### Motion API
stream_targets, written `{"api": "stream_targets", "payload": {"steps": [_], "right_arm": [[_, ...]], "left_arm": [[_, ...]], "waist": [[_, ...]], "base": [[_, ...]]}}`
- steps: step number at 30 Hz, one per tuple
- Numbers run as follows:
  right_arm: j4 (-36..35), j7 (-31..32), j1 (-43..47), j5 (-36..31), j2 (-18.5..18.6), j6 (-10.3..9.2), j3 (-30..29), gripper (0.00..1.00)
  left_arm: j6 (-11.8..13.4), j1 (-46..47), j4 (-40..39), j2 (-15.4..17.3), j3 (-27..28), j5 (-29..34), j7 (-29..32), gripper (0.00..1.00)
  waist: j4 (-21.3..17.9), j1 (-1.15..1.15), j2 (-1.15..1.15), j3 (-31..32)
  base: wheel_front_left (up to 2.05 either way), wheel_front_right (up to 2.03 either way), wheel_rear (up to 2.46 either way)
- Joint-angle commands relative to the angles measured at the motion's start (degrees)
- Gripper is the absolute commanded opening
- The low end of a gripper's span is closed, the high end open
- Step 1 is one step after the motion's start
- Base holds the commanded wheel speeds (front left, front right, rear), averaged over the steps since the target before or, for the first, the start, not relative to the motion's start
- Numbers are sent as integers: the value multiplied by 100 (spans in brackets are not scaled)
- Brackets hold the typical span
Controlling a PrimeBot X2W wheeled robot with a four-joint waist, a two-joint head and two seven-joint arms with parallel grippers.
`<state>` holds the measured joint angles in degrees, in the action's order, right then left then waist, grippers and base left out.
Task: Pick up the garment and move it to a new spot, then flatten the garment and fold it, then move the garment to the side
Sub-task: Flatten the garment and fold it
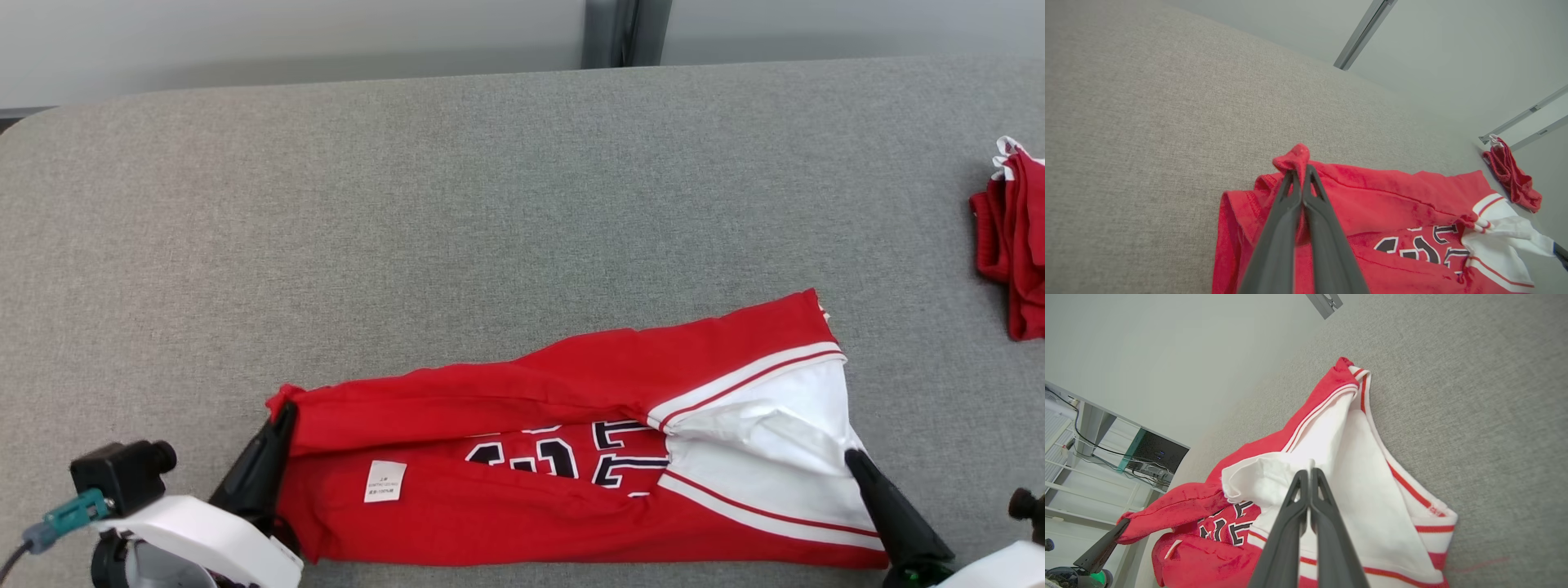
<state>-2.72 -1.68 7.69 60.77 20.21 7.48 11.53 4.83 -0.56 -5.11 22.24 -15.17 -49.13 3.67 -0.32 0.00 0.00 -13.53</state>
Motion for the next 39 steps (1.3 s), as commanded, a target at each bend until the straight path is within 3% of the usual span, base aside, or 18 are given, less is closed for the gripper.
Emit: {"api": "stream_targets", "payload": {"steps": [1,2,3,4,5,6,12,15,25,30,39], "right_arm": [[137,84,95,-135,-44,3,-9,0],[137,84,95,-135,-44,3,-9,0],[175,98,98,-200,-89,3,10,6],[219,98,88,-256,-137,3,15,39],[267,110,86,-338,-158,3,24,76],[294,83,81,-446,-173,3,28,100],[218,-335,-99,-1237,-355,3,-43,100],[130,-776,-273,-1944,-482,3,-252,100],[210,-1178,-599,-3673,-916,3,-960,100],[384,-1193,-580,-4153,-1060,3,-1039,100],[684,-1211,-498,-4420,-1165,3,-1102,100]], "left_arm": [[36,-102,78,-67,-23,-52,-34,23],[36,-102,78,-67,-23,-52,-34,23],[77,-126,136,-77,-37,-23,-68,55],[90,-131,201,-109,-47,10,-108,100],[102,-130,271,-155,-56,35,-171,100],[124,-130,361,-163,-79,108,-238,100],[278,-28,725,-330,-165,652,-985,100],[397,55,834,-434,-141,1029,-1555,100],[781,207,448,-813,271,2147,-1883,100],[717,-53,390,-916,416,2530,-1886,100],[539,-332,620,-1003,452,2883,-1888,100]], "waist": [[1,0,0,20],[1,0,0,20],[5,0,0,22],[11,0,0,24],[18,0,0,27],[19,0,0,30],[-6,0,0,99],[-10,0,0,203],[36,0,0,523],[53,0,0,613],[117,0,0,735]], "base": [[0,0,0],[0,0,0],[0,0,0],[0,0,0],[0,0,0],[0,0,0],[0,0,0],[0,0,0],[0,0,0],[0,0,0],[0,0,0]]}}
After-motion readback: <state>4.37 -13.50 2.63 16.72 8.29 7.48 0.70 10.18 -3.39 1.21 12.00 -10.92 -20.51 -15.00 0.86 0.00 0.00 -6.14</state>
